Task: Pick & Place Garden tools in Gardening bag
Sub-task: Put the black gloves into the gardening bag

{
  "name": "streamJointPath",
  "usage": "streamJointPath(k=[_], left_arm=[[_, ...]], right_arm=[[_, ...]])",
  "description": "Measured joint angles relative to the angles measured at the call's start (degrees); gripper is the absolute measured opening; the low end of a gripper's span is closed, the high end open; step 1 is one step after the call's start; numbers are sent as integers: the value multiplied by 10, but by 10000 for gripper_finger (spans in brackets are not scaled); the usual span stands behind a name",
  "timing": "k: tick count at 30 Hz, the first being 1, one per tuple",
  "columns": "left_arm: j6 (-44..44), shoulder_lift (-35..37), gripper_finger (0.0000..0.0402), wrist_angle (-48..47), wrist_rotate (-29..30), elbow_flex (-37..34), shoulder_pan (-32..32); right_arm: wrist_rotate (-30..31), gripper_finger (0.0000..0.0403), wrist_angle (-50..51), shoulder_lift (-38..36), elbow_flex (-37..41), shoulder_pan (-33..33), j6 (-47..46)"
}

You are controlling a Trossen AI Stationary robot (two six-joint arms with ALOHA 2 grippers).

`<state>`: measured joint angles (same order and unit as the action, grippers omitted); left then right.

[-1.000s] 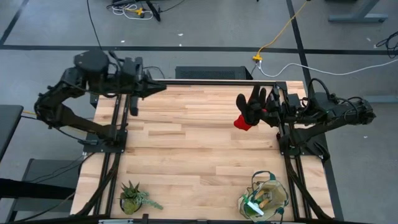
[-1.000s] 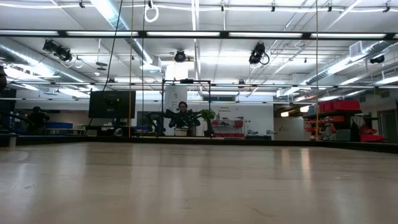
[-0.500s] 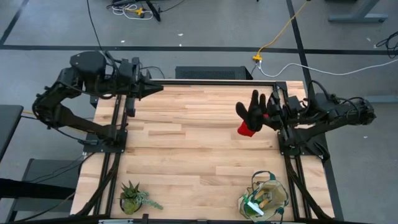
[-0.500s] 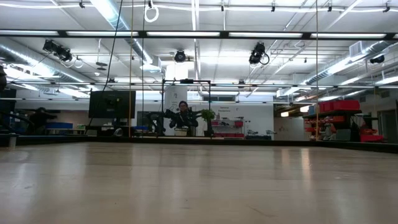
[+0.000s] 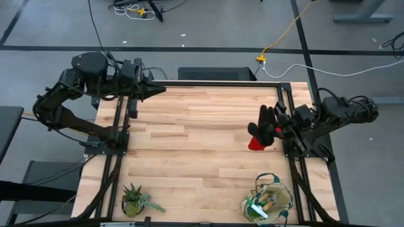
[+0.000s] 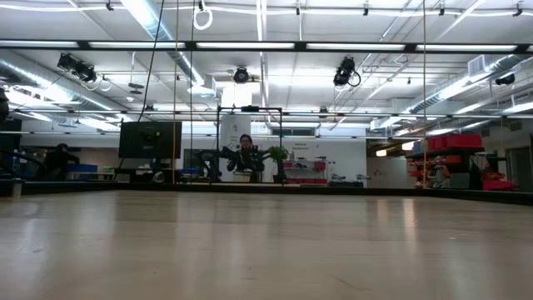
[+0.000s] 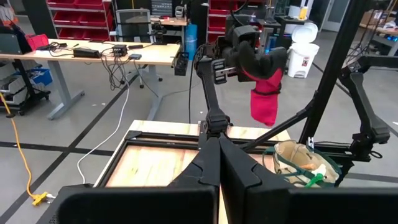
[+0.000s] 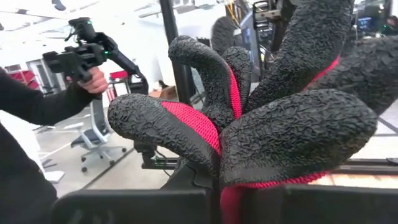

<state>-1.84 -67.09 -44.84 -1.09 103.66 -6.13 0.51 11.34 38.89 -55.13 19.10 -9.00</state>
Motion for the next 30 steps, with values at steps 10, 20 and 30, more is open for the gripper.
streamJointPath(k=[10,20,30], left_arm=[[0,0,2,1,0,0,0],[-4,0,2,0,0,0,0],[-3,0,2,0,0,0,0]], right_arm=[[-20,11,8,-34,0,24,22],[-124,11,7,-53,0,54,22],[-182,11,7,-53,0,81,54]])
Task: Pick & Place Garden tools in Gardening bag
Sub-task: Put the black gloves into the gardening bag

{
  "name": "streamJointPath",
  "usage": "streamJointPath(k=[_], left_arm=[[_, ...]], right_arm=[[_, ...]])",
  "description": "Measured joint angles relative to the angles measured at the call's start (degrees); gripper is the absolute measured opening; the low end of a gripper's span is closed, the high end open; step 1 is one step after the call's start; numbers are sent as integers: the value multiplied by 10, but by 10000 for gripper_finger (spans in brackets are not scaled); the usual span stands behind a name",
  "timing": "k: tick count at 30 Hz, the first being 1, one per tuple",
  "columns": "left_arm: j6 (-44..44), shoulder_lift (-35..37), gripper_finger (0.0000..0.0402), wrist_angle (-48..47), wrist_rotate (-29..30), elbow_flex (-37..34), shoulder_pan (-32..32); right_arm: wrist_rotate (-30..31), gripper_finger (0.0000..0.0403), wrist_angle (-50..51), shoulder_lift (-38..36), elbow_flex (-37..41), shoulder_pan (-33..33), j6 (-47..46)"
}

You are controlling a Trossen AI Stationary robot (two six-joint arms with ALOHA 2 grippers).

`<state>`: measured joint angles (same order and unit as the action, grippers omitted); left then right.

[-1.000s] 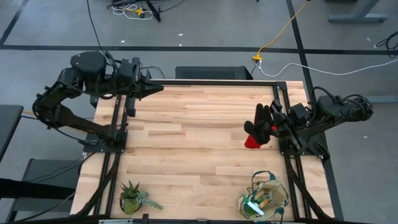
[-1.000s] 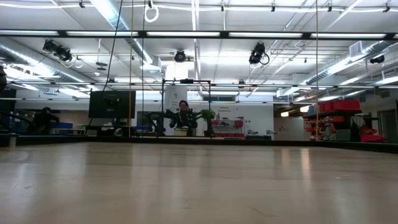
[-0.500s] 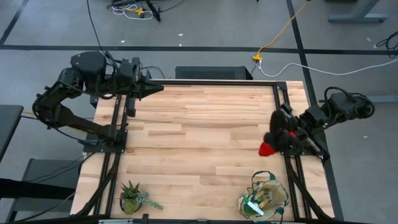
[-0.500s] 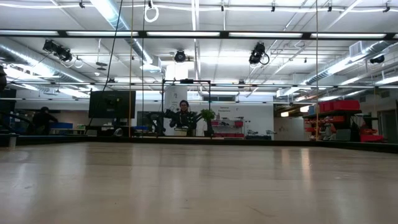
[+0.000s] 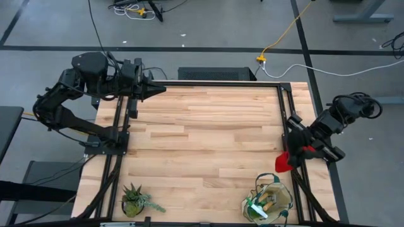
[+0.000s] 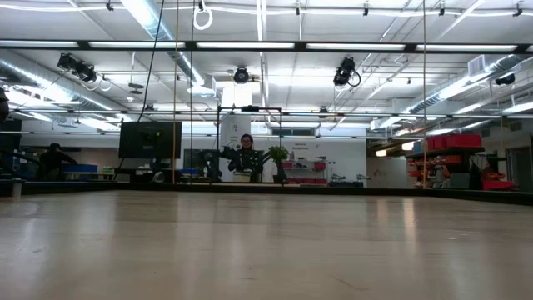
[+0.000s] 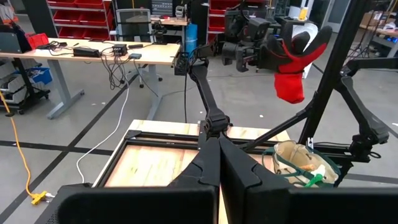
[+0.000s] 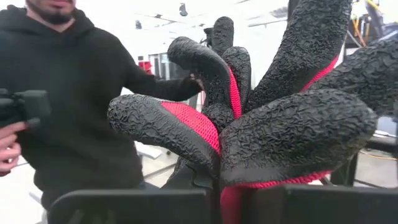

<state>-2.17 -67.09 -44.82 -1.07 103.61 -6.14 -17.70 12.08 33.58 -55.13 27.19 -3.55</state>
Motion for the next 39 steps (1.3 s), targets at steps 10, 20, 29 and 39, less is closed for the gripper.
streamJointPath(k=[10,20,29,39], left_arm=[[0,0,2,0,11,0,0],[-1,0,2,0,19,0,0],[-1,0,2,-1,19,0,0],[-1,0,3,-11,19,0,0]], right_arm=[[-8,11,0,1,0,32,-4],[-2,11,0,27,0,86,-4],[58,11,-3,52,7,161,-4],[117,11,-144,54,107,233,-49]])
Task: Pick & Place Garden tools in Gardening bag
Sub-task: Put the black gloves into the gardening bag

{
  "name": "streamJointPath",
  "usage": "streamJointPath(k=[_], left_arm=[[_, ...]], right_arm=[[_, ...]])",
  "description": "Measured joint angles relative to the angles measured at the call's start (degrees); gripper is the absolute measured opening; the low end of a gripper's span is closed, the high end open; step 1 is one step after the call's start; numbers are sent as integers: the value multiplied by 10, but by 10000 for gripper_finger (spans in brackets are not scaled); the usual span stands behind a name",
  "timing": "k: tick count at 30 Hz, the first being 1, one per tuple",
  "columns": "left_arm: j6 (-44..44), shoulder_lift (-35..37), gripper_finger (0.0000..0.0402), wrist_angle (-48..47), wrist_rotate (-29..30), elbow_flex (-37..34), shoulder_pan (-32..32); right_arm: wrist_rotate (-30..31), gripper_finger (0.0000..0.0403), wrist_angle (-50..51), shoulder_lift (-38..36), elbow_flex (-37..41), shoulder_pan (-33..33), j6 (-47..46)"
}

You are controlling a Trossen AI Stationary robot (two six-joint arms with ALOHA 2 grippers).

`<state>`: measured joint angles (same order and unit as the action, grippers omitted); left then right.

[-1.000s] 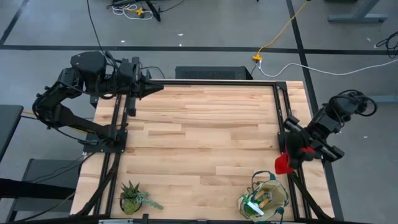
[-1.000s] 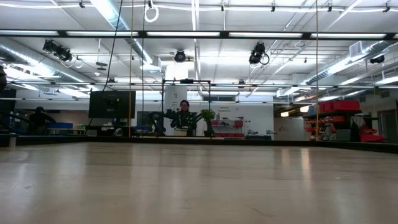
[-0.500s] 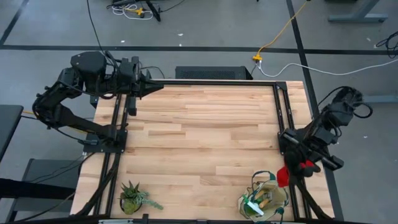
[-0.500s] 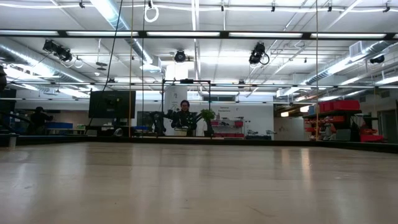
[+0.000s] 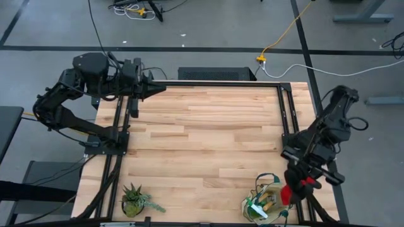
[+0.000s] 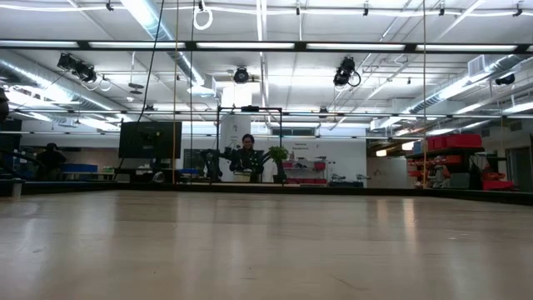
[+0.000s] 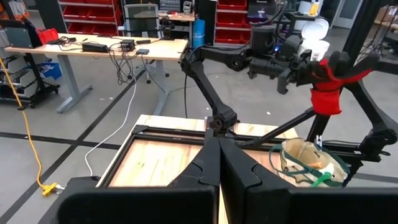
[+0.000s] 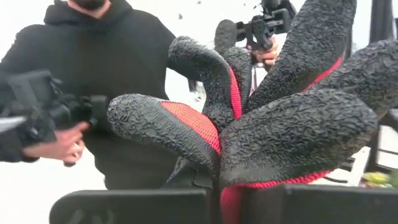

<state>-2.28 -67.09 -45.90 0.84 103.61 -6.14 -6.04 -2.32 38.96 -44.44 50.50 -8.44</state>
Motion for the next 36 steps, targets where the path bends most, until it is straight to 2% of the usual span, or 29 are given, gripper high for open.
streamJointPath(k=[4,9,20,36], left_arm=[[0,0,3,-6,0,0,0],[0,0,3,-8,0,0,0],[14,0,3,-10,0,0,0],[30,0,3,-25,15,0,0]], right_arm=[[22,11,-56,0,44,24,-4],[40,11,-64,2,84,49,-30],[41,10,-137,2,173,75,-51],[68,10,-140,2,250,75,-46]])
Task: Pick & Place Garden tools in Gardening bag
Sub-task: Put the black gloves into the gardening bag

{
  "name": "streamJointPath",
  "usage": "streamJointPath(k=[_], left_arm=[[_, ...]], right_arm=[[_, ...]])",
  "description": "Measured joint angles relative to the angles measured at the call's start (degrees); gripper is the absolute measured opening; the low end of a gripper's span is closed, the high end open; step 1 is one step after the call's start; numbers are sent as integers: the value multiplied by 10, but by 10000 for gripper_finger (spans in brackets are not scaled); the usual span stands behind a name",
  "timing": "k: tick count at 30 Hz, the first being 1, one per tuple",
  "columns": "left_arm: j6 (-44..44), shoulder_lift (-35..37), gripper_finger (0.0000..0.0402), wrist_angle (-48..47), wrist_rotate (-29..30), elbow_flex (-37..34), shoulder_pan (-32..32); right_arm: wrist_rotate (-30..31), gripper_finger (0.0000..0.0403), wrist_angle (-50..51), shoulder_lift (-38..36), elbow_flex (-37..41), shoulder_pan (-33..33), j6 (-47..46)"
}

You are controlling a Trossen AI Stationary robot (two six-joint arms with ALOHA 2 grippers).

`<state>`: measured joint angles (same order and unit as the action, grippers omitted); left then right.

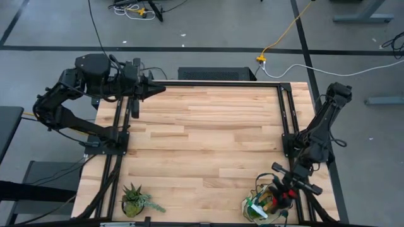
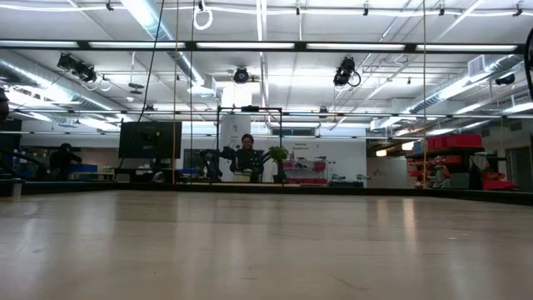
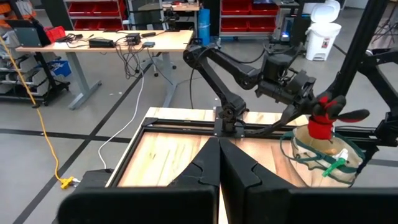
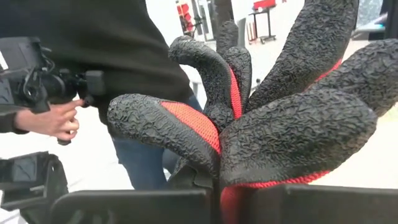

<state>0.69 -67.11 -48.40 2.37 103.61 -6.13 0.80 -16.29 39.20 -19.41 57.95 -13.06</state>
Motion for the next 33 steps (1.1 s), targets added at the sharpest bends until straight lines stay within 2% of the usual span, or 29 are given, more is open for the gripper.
streamJointPath(k=[33], left_arm=[[0,0,3,1,4,0,0]], right_arm=[[0,12,14,0,83,0,-23]])
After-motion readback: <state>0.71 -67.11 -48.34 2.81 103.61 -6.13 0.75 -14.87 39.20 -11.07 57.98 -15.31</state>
